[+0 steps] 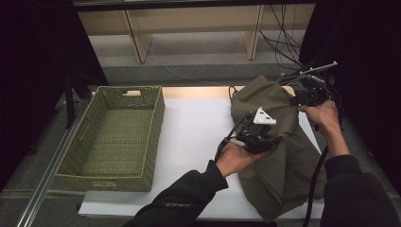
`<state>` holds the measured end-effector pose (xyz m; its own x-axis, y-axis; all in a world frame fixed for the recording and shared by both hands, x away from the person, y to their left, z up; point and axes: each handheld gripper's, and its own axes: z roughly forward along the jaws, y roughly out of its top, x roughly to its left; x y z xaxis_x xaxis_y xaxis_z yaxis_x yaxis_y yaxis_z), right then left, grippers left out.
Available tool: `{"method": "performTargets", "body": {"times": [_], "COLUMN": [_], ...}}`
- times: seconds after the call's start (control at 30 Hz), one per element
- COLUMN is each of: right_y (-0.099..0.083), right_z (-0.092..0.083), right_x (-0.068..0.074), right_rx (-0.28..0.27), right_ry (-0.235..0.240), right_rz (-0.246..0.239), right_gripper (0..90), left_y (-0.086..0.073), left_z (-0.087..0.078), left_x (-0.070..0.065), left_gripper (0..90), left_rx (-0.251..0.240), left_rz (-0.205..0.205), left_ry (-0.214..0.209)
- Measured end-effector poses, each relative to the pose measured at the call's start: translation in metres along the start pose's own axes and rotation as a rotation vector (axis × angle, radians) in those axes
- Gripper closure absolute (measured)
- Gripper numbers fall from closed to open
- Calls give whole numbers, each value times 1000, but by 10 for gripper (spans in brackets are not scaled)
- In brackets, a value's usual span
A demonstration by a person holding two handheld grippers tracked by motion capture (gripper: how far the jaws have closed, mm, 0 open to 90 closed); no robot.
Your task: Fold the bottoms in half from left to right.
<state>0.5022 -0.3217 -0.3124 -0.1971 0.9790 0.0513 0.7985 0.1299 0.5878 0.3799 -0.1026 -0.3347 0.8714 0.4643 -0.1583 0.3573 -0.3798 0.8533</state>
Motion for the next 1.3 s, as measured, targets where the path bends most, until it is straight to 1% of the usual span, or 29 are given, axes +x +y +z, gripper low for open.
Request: {"method": "performTargets", "body": {"times": [0.07,0.1,0.2,0.37,0.43,0.5,0.57,0.63,0.67,0.7,0.73,0.77,0.8,0.87,0.9,0.93,0.97,1.03,1.07,1.13,1.17,1.2,1.23,1.27,1.3], "right_y": [-2,-2,-8,-14,-17,-20,-22,-24,-24,-25,-28,-30,-31,-33,-37,-39,-41,-44,-45,-47,-50,-50,-53,-55,-55], "right_z": [3,3,9,14,18,21,18,13,13,9,2,0,-3,-4,-8,-10,-10,-11,-12,-12,-11,-11,-11,-12,-12], "right_x": [-6,-6,-15,-19,-20,-20,-18,-15,-15,-14,-10,-8,-6,-5,-1,1,2,5,5,7,11,11,16,18,18], "right_rx": [7,7,24,41,63,78,90,92,92,97,109,117,127,128,130,129,131,135,135,137,153,153,172,177,177], "right_ry": [-7,-7,-12,-12,-16,-10,-4,-5,-5,4,13,10,15,18,47,61,65,71,84,87,90,90,85,76,76], "right_rz": [13,13,33,39,35,26,13,-1,-1,-7,-22,-33,-33,-42,-42,-42,-52,-52,-51,-54,-77,-77,-105,-115,-115], "right_gripper": [875,875,870,859,819,740,691,611,611,580,547,533,520,512,492,486,481,481,481,482,526,526,622,706,706], "left_y": [1,1,1,-1,-2,-2,-1,-1,-1,-2,-2,-2,-2,-2,-2,-2,-2,-2,-2,-2,-2,-2,-2,-2,-3], "left_z": [8,8,15,24,28,29,30,31,31,32,32,33,34,34,35,35,37,38,39,40,40,41,41,41,42], "left_x": [0,0,-1,-5,-9,-10,-12,-13,-13,-13,-12,-12,-12,-13,-13,-14,-14,-15,-15,-15,-16,-16,-16,-16,-16], "left_gripper": [875,875,874,874,874,875,875,875,875,875,875,875,875,874,874,874,874,874,873,873,871,871,871,870,870], "left_rx": [11,11,27,52,62,65,67,71,71,74,73,72,72,74,73,71,75,76,79,79,79,79,82,81,82], "left_rz": [-9,-9,-12,-4,3,7,8,15,15,14,10,8,7,9,7,6,8,10,11,12,12,10,14,11,13], "left_ry": [-3,-3,-10,-18,-24,-24,-26,-25,-25,-25,-26,-25,-25,-24,-25,-25,-24,-23,-23,-23,-24,-25,-25,-26,-26]}}
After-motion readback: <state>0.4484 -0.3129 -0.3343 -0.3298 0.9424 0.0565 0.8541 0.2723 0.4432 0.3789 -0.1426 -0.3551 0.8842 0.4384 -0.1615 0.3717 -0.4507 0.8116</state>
